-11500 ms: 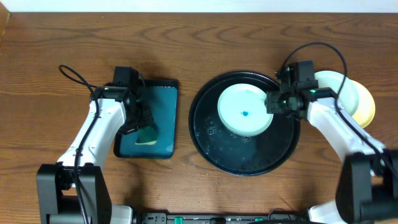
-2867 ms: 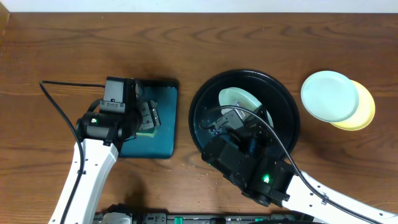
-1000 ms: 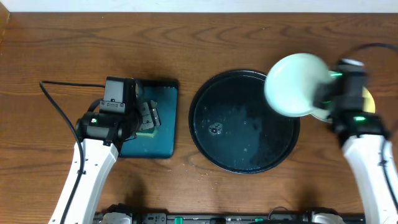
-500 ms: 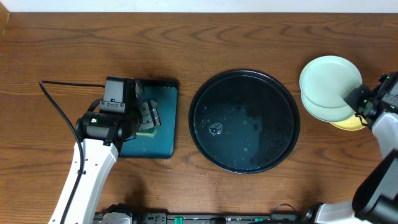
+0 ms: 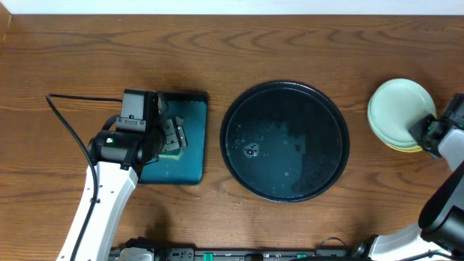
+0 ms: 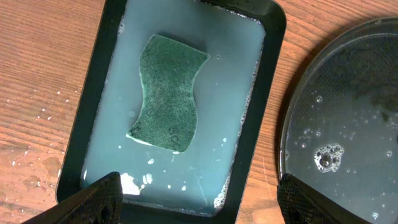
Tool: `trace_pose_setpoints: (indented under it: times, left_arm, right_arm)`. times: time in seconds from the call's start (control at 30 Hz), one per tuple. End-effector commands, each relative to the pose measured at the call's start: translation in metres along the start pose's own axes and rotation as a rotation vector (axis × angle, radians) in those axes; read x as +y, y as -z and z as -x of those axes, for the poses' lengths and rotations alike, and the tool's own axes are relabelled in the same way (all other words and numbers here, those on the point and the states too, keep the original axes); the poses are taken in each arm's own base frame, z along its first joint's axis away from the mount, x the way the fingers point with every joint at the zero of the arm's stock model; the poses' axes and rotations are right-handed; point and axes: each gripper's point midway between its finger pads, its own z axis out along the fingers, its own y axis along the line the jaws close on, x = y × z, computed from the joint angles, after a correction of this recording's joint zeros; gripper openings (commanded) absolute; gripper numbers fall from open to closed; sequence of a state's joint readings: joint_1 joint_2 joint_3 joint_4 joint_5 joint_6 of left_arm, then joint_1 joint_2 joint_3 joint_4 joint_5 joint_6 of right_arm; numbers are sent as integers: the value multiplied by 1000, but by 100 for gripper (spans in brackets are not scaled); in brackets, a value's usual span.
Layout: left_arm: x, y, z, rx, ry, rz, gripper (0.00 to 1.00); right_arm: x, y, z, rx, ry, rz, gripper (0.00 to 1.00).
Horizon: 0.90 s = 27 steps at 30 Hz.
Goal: Clean dirty plates on tray and stack at the side
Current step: 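Open the right gripper and withdraw it from the plate stack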
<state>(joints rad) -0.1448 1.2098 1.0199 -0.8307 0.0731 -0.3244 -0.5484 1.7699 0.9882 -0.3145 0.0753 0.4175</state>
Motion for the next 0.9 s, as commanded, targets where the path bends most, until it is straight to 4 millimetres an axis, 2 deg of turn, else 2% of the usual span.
trace_pose_setpoints:
  times: [0.0, 0.03, 0.07, 0.1, 0.2, 0.3, 0.33, 0.37, 0.47, 0.57, 0.67, 0.7, 0.77, 0.87]
  left_arm:
    - [-1, 5, 6, -18, -3, -3, 80]
    - [-1, 5, 6, -18, -3, -3, 80]
    - [-1, 5, 6, -18, -3, -3, 80]
    - [-1, 5, 6, -18, -3, -3, 80]
    - [-1, 5, 6, -18, -3, -3, 80]
    - [-1, 5, 6, -18, -3, -3, 80]
    - [-1, 5, 6, -18, -3, -3, 80]
    - [-1, 5, 6, -18, -3, -3, 80]
    - [-1, 5, 6, -18, -3, -3, 80]
    - [-1, 5, 6, -18, -3, -3, 80]
    - [-1, 5, 6, -18, -3, -3, 80]
    - [-1, 5, 6, -18, -3, -3, 80]
    - [-1, 5, 6, -18, -3, -3, 80]
    - [-1, 5, 6, -18, -3, -3, 80]
  right_arm:
    - [-11, 19, 17, -65, 2, -35, 13]
    - [-4, 25, 19, -71, 30, 3, 42]
    - [3, 30, 21, -76, 46, 44, 58]
    - [11, 38, 23, -82, 60, 90, 64]
    - [48, 77, 31, -123, 109, 302, 64]
    - [89, 136, 32, -168, 162, 559, 67]
    - [105, 164, 29, -185, 196, 664, 69]
    - [113, 181, 25, -193, 217, 721, 69]
    - [138, 252, -3, -212, 323, 919, 72]
    - [145, 293, -38, -194, 395, 987, 75]
    - [144, 324, -83, -127, 459, 1033, 80]
    - [142, 330, -96, -101, 476, 1043, 99]
    - [136, 342, -123, -43, 511, 1060, 99]
    - [126, 354, -148, 17, 532, 1071, 99]
